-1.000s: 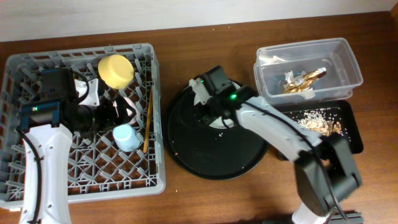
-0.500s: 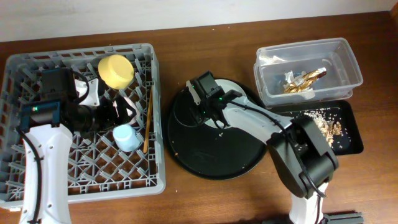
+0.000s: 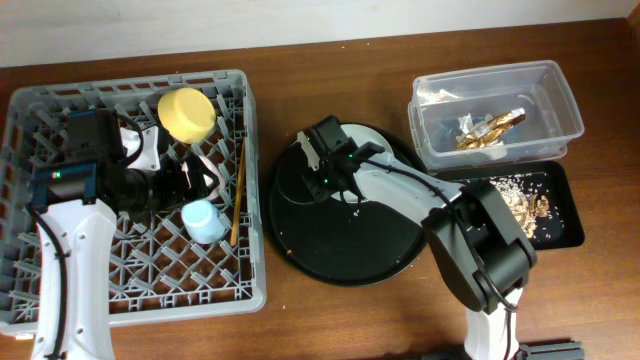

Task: Sort waste into correct bins and load items into the dishwasher rack
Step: 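Grasp the rim of the white plate with the right gripper, then lift the white plate and stand it upright in the rack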

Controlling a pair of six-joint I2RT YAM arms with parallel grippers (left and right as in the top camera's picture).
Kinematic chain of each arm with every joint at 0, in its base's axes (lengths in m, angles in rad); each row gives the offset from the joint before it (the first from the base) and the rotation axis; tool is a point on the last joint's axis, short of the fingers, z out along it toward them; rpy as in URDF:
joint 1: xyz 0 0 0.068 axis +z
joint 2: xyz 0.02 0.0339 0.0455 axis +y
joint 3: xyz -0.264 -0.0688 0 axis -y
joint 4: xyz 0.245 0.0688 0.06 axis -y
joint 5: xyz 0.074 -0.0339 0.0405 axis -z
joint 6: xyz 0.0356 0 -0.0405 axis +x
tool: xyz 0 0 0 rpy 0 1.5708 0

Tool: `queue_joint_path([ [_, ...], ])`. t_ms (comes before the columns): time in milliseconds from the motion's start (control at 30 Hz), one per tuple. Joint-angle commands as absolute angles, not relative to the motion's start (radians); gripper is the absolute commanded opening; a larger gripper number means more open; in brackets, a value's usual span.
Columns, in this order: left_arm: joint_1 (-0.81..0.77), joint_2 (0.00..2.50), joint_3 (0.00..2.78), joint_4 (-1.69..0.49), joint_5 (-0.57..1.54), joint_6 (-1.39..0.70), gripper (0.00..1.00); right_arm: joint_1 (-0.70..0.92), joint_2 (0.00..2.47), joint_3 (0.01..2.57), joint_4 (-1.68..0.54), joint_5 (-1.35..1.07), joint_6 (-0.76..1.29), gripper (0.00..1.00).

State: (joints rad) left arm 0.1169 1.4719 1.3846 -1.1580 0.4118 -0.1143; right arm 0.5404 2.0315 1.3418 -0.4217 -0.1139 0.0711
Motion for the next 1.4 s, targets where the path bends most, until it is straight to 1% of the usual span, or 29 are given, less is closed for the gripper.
queue_joint_path([
  [0,0.116,1.465,1.397,-1.156,0.422,-0.119,0.99,0.543,1.905,1.493,-0.525,-0.253,0.107,0.04],
  [100,0.116,1.465,1.397,-1.156,0.422,-0.119,1.00,0.543,1.797,1.623,-0.576,-0.353,0.147,0.04],
  [133,0.116,1.465,1.397,-1.156,0.422,-0.119,0.99,0.540,1.761,1.656,-0.561,-0.383,0.213,0.04],
  [167,0.116,1.465,1.397,-1.156,0.422,-0.119,0.99,0.529,1.725,1.680,-0.520,-0.413,0.327,0.04],
  [233,0.116,1.465,1.397,-1.156,0.422,-0.119,0.99,0.499,1.696,1.681,-0.405,-0.484,0.520,0.04],
  [267,0.116,1.465,1.397,-1.156,0.422,-0.119,0.99,0.482,1.706,1.677,-0.333,-0.525,0.647,0.04],
  [300,0.116,1.465,1.397,-1.156,0.422,-0.119,0.99,0.482,1.719,1.672,-0.295,-0.527,0.722,0.04],
  [433,0.116,1.465,1.397,-1.156,0.422,-0.119,0.99,0.526,1.833,1.669,-0.094,-0.527,0.955,0.04],
  [567,0.116,1.465,1.397,-1.156,0.422,-0.119,0.99,0.554,1.952,1.667,0.138,-0.524,1.118,0.04],
  [700,0.116,1.465,1.397,-1.156,0.422,-0.119,0.99,0.582,2.029,1.667,0.225,-0.517,1.162,0.04],
  [933,0.116,1.465,1.397,-1.156,0.422,-0.119,0.99,0.625,2.111,1.666,0.233,-0.432,1.164,0.04],
  [1133,0.116,1.465,1.397,-1.156,0.422,-0.119,0.99,0.628,2.167,1.664,0.236,-0.345,1.164,0.04],
  [1167,0.116,1.465,1.397,-1.156,0.422,-0.119,0.99,0.628,2.167,1.664,0.236,-0.333,1.164,0.10],
  [1200,0.116,1.465,1.397,-1.156,0.422,-0.119,0.99,0.628,2.167,1.664,0.237,-0.326,1.160,0.19],
  [1233,0.116,1.465,1.397,-1.156,0.422,-0.119,0.99,0.628,2.167,1.664,0.241,-0.324,1.151,0.32],
  [1267,0.116,1.465,1.397,-1.156,0.422,-0.119,0.99,0.628,2.167,1.665,0.244,-0.329,1.073,0.60],
  [1300,0.116,1.465,1.397,-1.156,0.422,-0.119,0.99,0.625,2.164,1.665,0.245,-0.345,1.019,0.65],
  [1367,0.116,1.465,1.397,-1.156,0.422,-0.119,0.99,0.601,2.138,1.667,0.248,-0.384,0.998,0.78],
])
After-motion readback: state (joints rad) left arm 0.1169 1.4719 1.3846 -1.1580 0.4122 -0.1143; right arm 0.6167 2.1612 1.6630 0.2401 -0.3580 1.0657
